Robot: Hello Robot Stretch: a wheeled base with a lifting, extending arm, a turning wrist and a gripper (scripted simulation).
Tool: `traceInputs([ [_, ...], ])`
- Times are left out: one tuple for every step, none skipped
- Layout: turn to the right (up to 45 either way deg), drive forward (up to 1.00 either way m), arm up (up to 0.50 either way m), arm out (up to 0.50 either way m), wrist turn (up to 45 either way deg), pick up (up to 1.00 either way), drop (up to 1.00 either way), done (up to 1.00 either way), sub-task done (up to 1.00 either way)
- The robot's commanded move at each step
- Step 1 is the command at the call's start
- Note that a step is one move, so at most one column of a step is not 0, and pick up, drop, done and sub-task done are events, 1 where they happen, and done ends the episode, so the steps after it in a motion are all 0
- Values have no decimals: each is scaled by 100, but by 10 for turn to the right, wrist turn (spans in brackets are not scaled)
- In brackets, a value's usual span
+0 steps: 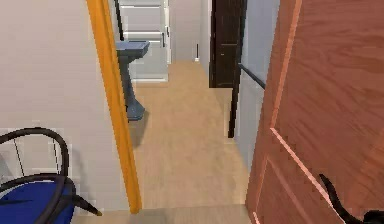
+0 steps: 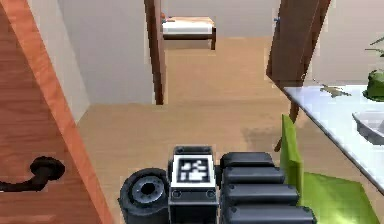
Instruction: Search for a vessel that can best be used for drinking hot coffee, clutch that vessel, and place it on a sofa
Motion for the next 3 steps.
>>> traceInputs([
  [0, 60, 0, 0, 0, 0, 0, 0, 0],
  [30, 0, 0, 0, 0, 0, 0, 0, 0],
  [0, 100, 0, 0, 0, 0, 0, 0, 0],
])
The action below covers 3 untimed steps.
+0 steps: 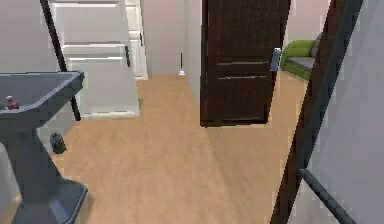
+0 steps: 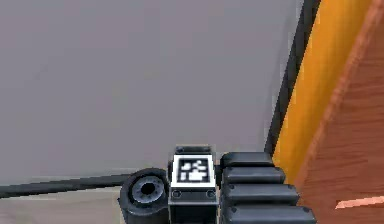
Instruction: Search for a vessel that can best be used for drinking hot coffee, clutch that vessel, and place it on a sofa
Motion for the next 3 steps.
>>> traceInputs([
  [0, 75, 0, 0, 0, 0, 0, 0, 0],
  [330, 0, 0, 0, 0, 0, 0, 0, 0],
  [0, 25, 0, 0, 0, 0, 0, 0, 0],
])
